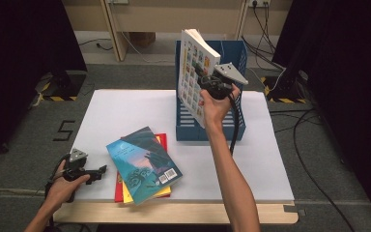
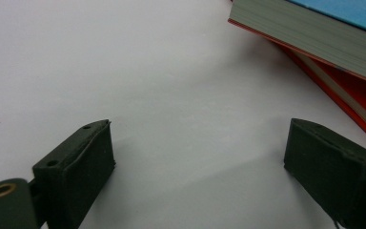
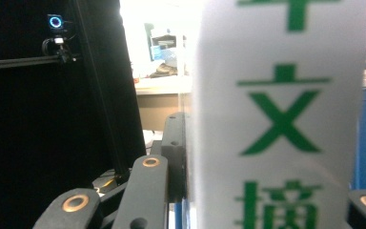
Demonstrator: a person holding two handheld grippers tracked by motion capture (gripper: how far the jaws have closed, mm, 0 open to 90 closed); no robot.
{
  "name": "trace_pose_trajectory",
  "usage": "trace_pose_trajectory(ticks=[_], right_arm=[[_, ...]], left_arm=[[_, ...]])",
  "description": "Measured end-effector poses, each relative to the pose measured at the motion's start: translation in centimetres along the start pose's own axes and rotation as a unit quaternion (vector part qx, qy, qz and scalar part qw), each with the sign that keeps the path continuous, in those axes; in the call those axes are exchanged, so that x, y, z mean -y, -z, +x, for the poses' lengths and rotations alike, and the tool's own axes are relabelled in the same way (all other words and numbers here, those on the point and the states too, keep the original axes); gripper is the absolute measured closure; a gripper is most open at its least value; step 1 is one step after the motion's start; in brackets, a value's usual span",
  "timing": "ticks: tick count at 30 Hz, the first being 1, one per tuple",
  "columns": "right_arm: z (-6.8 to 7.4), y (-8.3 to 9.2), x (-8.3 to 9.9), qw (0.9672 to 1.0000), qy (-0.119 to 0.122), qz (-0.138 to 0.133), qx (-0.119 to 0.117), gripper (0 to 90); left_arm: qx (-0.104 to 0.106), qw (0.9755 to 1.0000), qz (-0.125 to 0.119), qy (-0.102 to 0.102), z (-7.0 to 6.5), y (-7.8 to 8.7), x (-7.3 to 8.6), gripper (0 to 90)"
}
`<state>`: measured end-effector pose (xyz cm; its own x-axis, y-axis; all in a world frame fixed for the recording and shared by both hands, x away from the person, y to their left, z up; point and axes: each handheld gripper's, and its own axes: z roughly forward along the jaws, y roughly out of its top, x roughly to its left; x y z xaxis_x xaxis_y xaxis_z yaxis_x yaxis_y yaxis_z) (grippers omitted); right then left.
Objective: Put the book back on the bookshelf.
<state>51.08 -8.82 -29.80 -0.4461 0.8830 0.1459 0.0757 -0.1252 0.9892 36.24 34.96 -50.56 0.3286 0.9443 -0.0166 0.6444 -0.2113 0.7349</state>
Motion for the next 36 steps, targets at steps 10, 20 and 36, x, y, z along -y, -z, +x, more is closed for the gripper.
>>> trace_pose_trajectory(ticks=[10, 20, 36], right_arm=[[0.9, -3.2, 1.2, 0.9996, 0.004, 0.013, 0.024, 73.6], [1.0, -5.2, 2.5, 0.9988, -0.006, 0.013, 0.047, 73.6], [0.5, -7.3, 6.6, 0.9979, -0.016, 0.017, 0.061, 73.4]], left_arm=[[0.000, 1.0000, 0.000, 0.000, 0.0, 0.0, 0.0, 8.5], [0.000, 1.0000, 0.000, 0.000, 0.0, 0.0, 0.0, 8.5], [0.000, 1.0000, -0.001, 0.001, 0.0, 0.0, 0.0, 8.5]])
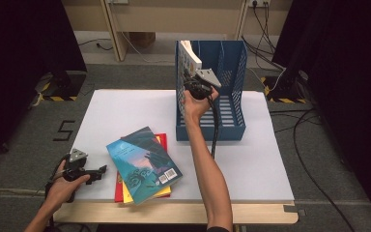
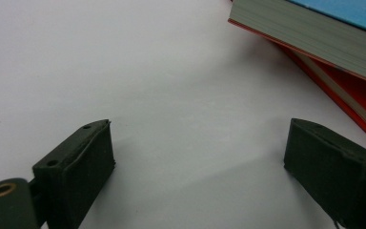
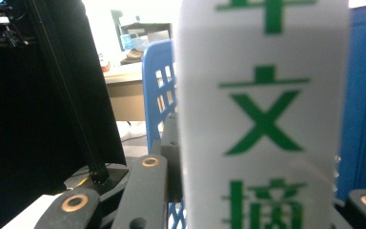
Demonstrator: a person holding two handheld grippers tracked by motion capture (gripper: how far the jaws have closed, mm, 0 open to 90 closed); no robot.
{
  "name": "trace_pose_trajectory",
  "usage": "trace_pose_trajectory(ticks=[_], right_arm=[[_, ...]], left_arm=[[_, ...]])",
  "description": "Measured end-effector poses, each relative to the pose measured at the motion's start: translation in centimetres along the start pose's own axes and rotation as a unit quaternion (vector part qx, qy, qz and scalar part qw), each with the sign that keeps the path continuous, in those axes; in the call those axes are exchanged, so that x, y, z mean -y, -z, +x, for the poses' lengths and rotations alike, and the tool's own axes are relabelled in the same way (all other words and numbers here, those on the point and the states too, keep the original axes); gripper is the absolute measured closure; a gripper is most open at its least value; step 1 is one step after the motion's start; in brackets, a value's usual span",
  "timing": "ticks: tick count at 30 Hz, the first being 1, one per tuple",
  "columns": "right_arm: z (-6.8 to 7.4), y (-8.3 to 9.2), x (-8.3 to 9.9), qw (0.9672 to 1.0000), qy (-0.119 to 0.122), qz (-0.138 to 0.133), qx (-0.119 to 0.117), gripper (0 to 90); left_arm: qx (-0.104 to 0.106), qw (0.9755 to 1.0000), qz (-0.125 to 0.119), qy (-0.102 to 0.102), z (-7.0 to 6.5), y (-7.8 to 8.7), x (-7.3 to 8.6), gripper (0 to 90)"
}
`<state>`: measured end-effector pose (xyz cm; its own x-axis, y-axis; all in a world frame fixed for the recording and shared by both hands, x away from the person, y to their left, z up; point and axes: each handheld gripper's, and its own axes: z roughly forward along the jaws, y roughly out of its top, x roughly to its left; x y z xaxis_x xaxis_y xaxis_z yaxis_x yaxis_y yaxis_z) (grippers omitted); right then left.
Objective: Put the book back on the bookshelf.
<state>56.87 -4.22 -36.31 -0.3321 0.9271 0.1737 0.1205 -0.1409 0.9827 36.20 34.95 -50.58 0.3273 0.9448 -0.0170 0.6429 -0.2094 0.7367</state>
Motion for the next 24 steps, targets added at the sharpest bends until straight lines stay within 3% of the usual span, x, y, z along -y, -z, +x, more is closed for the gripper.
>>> trace_pose_trajectory(ticks=[10, 17, 24], right_arm=[[0.1, -0.6, 2.2, 0.9999, 0.011, -0.010, -0.001, 73.2], [-0.1, 0.0, 2.3, 0.9995, 0.027, 0.014, -0.004, 73.2], [0.0, 1.0, 2.6, 0.9980, 0.048, 0.031, -0.027, 72.7]], left_arm=[[0.000, 1.0000, 0.000, 0.000, 0.0, 0.0, 0.0, 8.5], [0.000, 1.0000, 0.000, 0.000, 0.0, 0.0, 0.0, 8.5], [0.000, 1.0000, 0.000, 0.000, 0.0, 0.0, 0.0, 8.5]])
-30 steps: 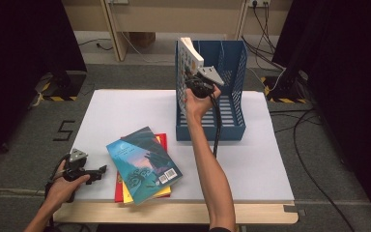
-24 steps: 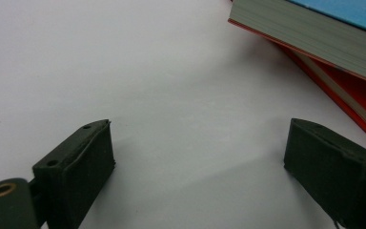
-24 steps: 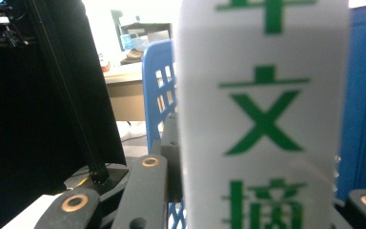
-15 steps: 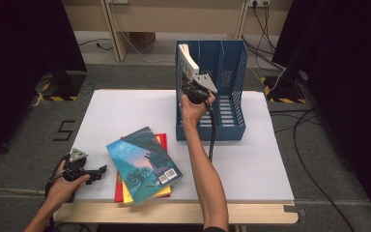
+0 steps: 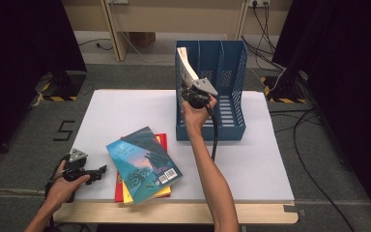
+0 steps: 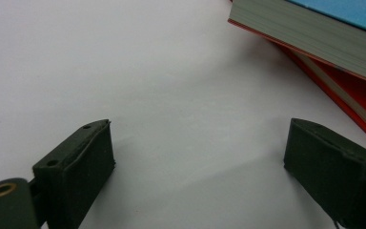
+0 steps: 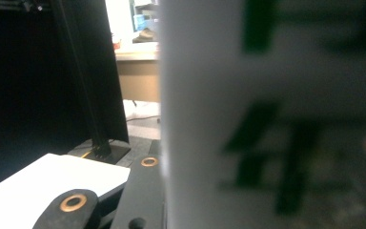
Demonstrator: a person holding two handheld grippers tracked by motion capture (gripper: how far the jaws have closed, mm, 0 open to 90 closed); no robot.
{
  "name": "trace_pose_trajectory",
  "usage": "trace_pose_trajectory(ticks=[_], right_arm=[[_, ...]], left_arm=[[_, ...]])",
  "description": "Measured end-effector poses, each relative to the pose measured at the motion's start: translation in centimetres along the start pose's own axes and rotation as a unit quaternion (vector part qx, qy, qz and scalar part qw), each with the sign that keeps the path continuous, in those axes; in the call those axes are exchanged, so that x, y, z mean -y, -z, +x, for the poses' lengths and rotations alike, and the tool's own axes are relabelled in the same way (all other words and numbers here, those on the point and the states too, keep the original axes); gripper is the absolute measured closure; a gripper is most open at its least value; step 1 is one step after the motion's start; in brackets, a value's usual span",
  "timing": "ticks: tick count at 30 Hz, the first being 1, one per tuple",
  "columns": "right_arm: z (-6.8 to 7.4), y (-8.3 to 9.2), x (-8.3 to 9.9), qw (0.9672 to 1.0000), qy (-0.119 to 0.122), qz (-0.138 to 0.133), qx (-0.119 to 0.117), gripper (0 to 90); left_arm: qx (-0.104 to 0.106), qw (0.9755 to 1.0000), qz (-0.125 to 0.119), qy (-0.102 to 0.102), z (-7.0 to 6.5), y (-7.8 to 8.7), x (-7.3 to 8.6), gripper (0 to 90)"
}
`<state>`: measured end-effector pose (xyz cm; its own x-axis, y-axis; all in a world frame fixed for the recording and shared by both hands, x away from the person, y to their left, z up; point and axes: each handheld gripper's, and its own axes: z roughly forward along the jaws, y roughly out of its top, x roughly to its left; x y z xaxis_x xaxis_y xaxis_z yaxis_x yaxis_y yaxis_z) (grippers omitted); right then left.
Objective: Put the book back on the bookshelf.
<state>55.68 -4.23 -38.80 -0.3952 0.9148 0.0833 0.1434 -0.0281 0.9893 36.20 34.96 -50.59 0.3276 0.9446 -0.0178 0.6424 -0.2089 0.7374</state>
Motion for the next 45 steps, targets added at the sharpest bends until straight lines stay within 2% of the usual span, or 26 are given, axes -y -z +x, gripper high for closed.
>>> trace_pose_trajectory(ticks=[6, 9, 15, 17, 22, 29, 32, 37, 43, 45], right_arm=[[0.5, 0.2, 0.2, 1.0000, 0.006, -0.002, -0.005, 71.0], [0.8, 0.5, 0.3, 0.9998, 0.001, 0.001, -0.018, 66.6], [0.7, 1.7, 0.5, 0.9986, 0.008, 0.011, -0.051, 63.0], [0.4, 2.5, 0.8, 0.9973, 0.017, 0.019, -0.069, 62.4], [0.0, 4.2, 1.2, 0.9947, 0.041, 0.032, -0.088, 62.7], [-0.6, 5.3, 2.0, 0.9916, 0.047, 0.048, -0.110, 64.2], [-1.0, 5.7, 2.5, 0.9889, 0.054, 0.052, -0.129, 65.6], [-1.2, 6.1, 2.8, 0.9859, 0.087, 0.060, -0.130, 67.4], [-1.1, 6.1, 2.9, 0.9844, 0.085, 0.063, -0.140, 70.1], [-1.0, 6.1, 2.9, 0.9822, 0.089, 0.077, -0.146, 70.0]], left_arm=[[0.000, 1.0000, -0.001, 0.000, 0.0, 0.0, 0.0, 8.5], [0.000, 1.0000, -0.001, 0.000, 0.0, 0.0, 0.0, 8.5], [0.000, 1.0000, -0.001, 0.000, 0.0, 0.0, 0.0, 8.5], [0.000, 1.0000, -0.002, 0.000, 0.0, 0.0, 0.0, 8.6], [-0.001, 1.0000, -0.003, 0.001, 0.0, 0.0, 0.0, 8.5], [-0.001, 1.0000, -0.002, -0.001, 0.0, 0.0, 0.0, 8.5], [-0.001, 1.0000, -0.002, -0.001, 0.0, 0.0, 0.0, 8.5], [-0.001, 1.0000, -0.002, -0.001, 0.0, 0.0, 0.0, 8.5], [-0.001, 1.0000, -0.002, -0.001, 0.0, 0.0, 0.0, 8.5], [-0.001, 1.0000, -0.002, -0.001, 0.0, 0.0, 0.0, 8.5]])
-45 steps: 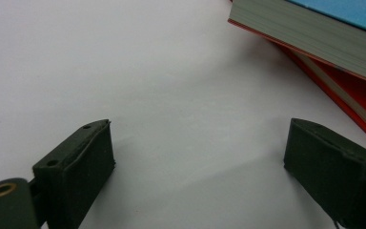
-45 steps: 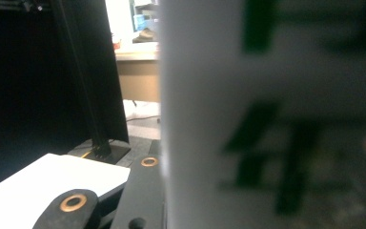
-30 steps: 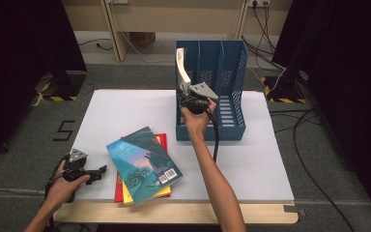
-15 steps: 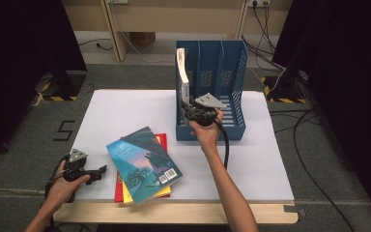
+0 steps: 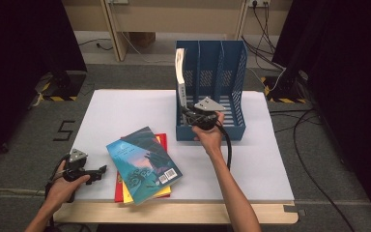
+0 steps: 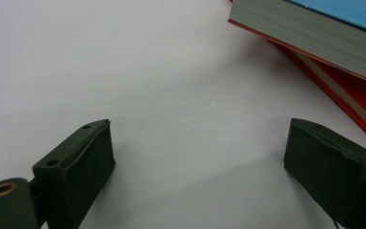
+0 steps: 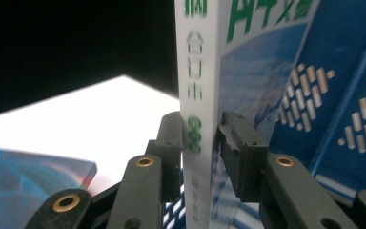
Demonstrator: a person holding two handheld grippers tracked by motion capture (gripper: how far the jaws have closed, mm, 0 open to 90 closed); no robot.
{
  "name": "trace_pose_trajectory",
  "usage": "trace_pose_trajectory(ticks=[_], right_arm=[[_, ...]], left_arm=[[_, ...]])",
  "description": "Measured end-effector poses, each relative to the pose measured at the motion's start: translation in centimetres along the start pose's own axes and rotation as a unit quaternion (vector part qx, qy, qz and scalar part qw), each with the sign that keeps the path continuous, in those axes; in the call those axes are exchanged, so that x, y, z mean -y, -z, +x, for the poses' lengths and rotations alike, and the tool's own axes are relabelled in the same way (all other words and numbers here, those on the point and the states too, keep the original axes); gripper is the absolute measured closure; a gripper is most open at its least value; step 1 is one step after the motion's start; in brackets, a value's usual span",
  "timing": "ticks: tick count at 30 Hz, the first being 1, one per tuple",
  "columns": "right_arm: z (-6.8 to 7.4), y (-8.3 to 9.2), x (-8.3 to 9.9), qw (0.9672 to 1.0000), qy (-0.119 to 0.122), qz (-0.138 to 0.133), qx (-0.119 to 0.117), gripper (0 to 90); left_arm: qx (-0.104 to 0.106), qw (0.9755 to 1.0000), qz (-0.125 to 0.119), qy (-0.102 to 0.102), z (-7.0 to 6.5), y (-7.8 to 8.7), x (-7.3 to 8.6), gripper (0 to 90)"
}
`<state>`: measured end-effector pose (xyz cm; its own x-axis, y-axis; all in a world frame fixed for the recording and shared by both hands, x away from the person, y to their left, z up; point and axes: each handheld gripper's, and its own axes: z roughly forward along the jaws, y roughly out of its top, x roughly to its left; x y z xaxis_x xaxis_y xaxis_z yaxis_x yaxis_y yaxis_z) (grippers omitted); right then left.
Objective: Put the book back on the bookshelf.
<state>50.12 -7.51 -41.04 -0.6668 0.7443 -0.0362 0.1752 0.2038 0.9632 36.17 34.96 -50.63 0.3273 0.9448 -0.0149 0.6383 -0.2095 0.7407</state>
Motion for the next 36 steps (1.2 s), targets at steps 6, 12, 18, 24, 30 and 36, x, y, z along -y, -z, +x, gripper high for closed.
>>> trace_pose_trajectory(ticks=[6, 12, 18, 24, 30, 36], right_arm=[[0.1, -0.1, 0.2, 0.9996, 0.018, 0.020, -0.009, 70.9], [0.4, -0.7, 0.2, 0.9998, 0.013, 0.014, -0.010, 70.0], [0.6, -1.3, 0.1, 0.9999, 0.007, 0.011, 0.005, 69.6], [0.5, -1.9, 0.1, 1.0000, 0.000, 0.005, 0.008, 68.8], [0.4, -1.9, 0.3, 0.9998, -0.020, 0.003, 0.005, 67.8], [-0.1, -1.4, 0.6, 0.9993, -0.036, 0.011, 0.003, 62.0]], left_arm=[[0.000, 1.0000, 0.000, 0.000, 0.0, 0.0, 0.0, 8.6], [0.000, 1.0000, 0.000, 0.000, 0.0, 0.0, 0.0, 8.6], [0.000, 1.0000, 0.000, 0.000, 0.0, 0.0, 0.0, 8.6], [0.000, 1.0000, 0.000, 0.001, 0.0, 0.0, 0.0, 8.6], [0.000, 1.0000, 0.000, 0.000, 0.0, 0.0, 0.0, 8.6], [0.000, 1.0000, 0.000, 0.000, 0.0, 0.0, 0.0, 8.6]])
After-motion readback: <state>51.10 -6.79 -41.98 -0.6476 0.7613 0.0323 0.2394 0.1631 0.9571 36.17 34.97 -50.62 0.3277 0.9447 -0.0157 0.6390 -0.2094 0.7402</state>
